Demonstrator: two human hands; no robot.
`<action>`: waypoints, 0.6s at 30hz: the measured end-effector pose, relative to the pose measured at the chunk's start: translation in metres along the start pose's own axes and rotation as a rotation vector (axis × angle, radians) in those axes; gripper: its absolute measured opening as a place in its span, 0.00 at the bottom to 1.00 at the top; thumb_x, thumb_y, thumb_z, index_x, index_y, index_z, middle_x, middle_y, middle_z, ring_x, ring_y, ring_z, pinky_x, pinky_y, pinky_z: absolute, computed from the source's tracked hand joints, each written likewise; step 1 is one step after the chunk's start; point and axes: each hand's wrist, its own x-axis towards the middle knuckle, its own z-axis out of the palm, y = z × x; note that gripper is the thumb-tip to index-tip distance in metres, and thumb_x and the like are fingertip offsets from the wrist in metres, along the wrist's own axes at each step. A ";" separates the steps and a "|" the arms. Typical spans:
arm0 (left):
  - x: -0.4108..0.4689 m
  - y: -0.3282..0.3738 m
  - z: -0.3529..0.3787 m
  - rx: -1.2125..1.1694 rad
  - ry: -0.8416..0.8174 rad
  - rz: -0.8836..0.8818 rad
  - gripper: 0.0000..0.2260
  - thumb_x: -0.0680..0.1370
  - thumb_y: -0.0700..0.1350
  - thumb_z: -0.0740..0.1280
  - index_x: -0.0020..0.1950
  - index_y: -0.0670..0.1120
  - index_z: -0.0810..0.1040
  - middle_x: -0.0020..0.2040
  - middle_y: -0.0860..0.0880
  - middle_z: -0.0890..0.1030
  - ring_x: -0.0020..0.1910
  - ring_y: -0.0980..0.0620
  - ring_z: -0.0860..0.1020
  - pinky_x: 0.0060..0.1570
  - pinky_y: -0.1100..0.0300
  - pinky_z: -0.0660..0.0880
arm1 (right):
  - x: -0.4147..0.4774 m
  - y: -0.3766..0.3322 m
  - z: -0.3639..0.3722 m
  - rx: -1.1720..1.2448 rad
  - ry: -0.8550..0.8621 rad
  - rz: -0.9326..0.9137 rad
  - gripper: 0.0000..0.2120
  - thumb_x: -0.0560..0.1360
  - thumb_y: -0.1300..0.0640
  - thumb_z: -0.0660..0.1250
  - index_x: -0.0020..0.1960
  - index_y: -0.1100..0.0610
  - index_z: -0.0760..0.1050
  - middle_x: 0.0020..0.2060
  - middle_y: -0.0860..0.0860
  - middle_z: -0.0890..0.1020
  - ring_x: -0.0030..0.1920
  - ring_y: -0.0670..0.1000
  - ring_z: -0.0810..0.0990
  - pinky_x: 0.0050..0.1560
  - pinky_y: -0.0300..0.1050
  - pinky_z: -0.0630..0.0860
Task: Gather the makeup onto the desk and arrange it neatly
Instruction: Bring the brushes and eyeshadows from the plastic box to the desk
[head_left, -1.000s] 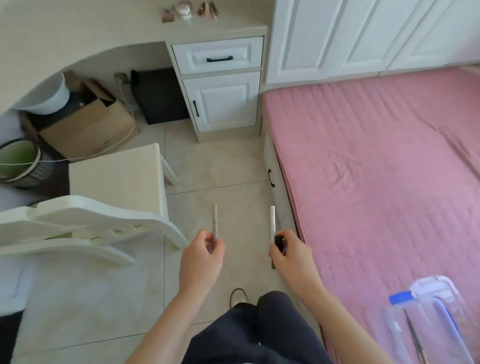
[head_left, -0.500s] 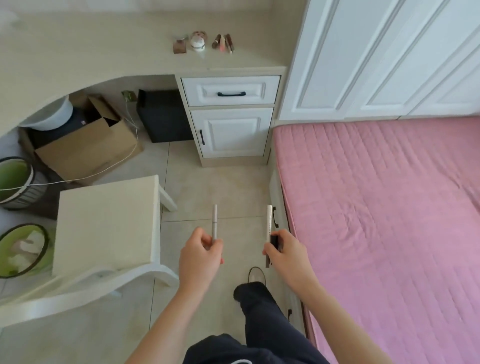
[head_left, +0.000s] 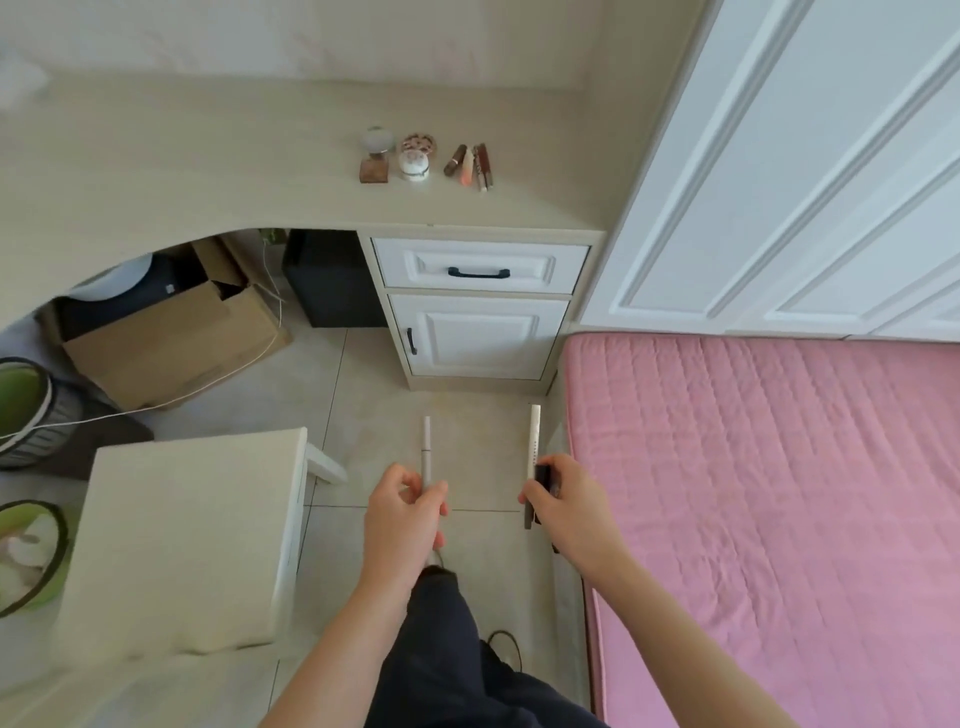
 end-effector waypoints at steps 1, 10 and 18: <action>0.009 0.007 0.000 -0.030 -0.033 -0.004 0.05 0.78 0.42 0.65 0.46 0.43 0.70 0.37 0.44 0.81 0.25 0.53 0.74 0.23 0.65 0.69 | 0.011 -0.006 0.000 0.004 -0.004 -0.002 0.05 0.74 0.59 0.64 0.48 0.52 0.73 0.30 0.46 0.77 0.27 0.41 0.74 0.28 0.37 0.69; 0.147 0.098 -0.010 -0.287 -0.347 -0.176 0.15 0.81 0.53 0.60 0.49 0.42 0.78 0.32 0.49 0.72 0.29 0.52 0.71 0.26 0.61 0.63 | 0.131 -0.095 0.004 0.050 0.027 0.011 0.04 0.74 0.61 0.63 0.48 0.56 0.74 0.35 0.48 0.81 0.30 0.40 0.76 0.28 0.29 0.70; 0.240 0.168 -0.002 -0.592 -0.441 -0.298 0.13 0.77 0.39 0.55 0.52 0.40 0.78 0.40 0.46 0.70 0.39 0.49 0.70 0.39 0.57 0.68 | 0.214 -0.147 0.005 0.124 0.080 0.037 0.04 0.74 0.62 0.64 0.48 0.58 0.75 0.33 0.45 0.77 0.28 0.38 0.75 0.30 0.31 0.72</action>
